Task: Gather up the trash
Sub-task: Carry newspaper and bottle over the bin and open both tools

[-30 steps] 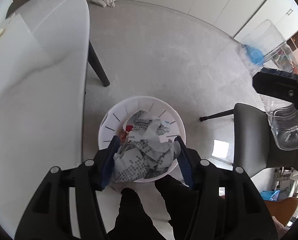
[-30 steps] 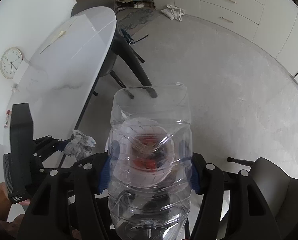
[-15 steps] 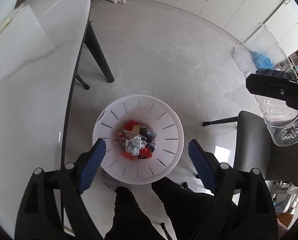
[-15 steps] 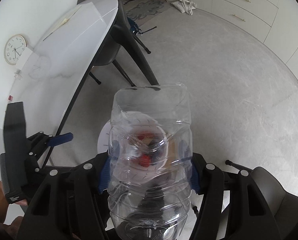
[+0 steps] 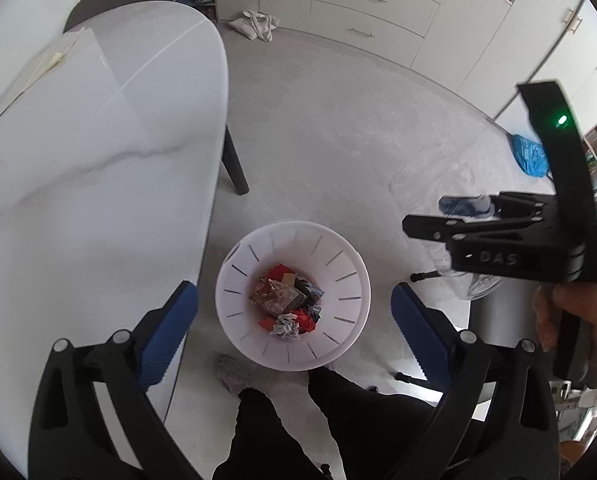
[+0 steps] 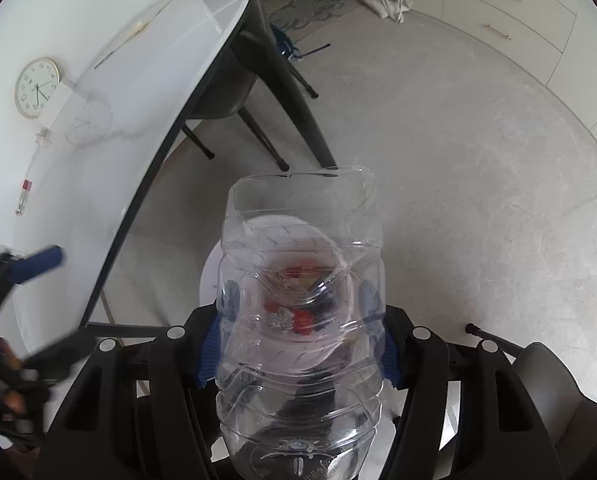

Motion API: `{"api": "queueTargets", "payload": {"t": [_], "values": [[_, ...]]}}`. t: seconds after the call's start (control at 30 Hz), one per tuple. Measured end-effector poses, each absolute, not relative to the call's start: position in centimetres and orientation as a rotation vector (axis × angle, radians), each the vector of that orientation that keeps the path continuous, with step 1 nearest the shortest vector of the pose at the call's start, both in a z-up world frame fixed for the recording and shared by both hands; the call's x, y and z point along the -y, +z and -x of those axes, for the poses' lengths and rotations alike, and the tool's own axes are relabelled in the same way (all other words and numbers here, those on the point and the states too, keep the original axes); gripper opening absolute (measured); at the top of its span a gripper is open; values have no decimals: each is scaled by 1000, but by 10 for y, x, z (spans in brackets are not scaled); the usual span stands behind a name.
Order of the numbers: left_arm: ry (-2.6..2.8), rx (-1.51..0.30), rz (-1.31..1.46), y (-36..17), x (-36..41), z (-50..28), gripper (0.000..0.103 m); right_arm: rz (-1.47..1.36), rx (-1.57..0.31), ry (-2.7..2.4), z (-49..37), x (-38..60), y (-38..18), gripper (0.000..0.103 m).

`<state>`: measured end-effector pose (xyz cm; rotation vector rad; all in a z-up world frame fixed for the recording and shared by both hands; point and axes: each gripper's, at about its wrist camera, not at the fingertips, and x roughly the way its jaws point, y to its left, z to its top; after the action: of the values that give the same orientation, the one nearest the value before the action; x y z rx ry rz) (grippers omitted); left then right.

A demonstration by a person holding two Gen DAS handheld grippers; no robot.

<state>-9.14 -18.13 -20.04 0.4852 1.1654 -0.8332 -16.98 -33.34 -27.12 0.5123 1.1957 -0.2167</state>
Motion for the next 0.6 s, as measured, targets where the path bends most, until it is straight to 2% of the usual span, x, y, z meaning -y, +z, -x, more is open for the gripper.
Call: {"api": "queueTargets", "payload": {"t": [0.23,0.3,0.33,0.37,0.47,0.6], "values": [[-732,-1135,-419,-173,146,71,93,-488,-1282,-132,143,303,-325,63],[-702,-1132,-412,-170,139,66,93,-481,-1325,-108,134,292,-342,69],[-685,-1134,-407,-169,135,63,93,-479,-1346,-101,130,286,-349,82],[-670,-1137,-401,-170,131,60,93,-471,-1365,-106,126,283,-354,90],[-620,-1148,-375,-169,119,50,93,-432,-1399,-131,117,273,-354,90],[-549,-1127,-307,-152,97,32,93,-448,-1327,-172,105,273,-307,95]]}}
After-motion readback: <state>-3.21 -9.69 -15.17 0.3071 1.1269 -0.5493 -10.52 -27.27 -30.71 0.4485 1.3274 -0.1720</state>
